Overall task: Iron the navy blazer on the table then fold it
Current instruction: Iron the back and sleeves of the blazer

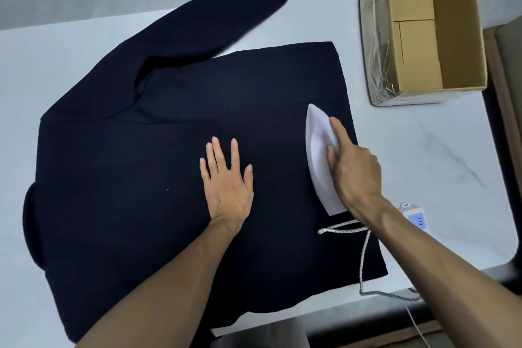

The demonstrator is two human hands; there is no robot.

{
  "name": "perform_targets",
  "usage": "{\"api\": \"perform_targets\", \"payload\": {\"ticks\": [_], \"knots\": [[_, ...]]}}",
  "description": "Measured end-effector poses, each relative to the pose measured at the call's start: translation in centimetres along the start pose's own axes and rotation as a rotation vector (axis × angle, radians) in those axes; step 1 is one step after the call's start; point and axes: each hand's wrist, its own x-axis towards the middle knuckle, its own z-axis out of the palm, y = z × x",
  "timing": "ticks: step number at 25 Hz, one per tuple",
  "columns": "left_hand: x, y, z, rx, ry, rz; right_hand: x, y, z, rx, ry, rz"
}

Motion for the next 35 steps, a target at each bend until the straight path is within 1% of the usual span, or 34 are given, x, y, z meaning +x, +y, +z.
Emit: {"api": "perform_targets", "payload": {"ticks": [2,5,7,9,14,17,21,25,26,28,31,33,35], "knots": [[0.0,0.0,0.0,0.002,0.001,0.001,0.0,0.3,-0.6,0.033,-0.007,0.008],[0.0,0.1,0.1,0.009,0.003,-0.004,-0.9,-1.9,-0.4,0.054,-0.035,-0.115],[0.0,0.1,0.1,0.011,0.0,-0.005,-1.7,-3.9,0.7,-0.016,-0.088,-0.219],[0.0,0.1,0.1,0.021,0.004,-0.001,-1.9,-4.8,1.4,-0.095,-0.09,-0.244],[0.0,0.2,0.1,0.033,0.008,-0.007,0.6,-1.6,0.3,-0.017,0.003,-0.076],[0.1,0.3,0.1,0.035,0.004,-0.01,2.8,1.0,-0.8,-0.017,0.063,0.014],[0.1,0.3,0.0,0.032,0.003,-0.011,3.4,2.7,-1.4,-0.006,0.073,0.052],[0.1,0.3,-0.1,0.007,0.003,-0.003,3.2,3.1,-1.8,0.089,0.086,0.132],[0.0,0.2,-0.2,-0.009,0.002,0.002,2.8,3.0,-2.1,0.092,0.089,0.123],[0.0,0.1,-0.6,-0.042,0.033,0.019,1.5,2.0,-2.3,0.077,0.072,0.047],[0.8,0.4,-1.1,-0.056,0.075,0.08,-0.8,-0.9,-0.9,0.032,-0.035,-0.086],[1.8,0.9,-1.1,-0.025,0.044,0.121,-1.9,-2.4,0.4,-0.054,-0.072,-0.132],[2.6,1.1,-0.7,0.035,0.015,0.118,-1.9,-2.3,1.1,-0.094,-0.057,-0.123]]}}
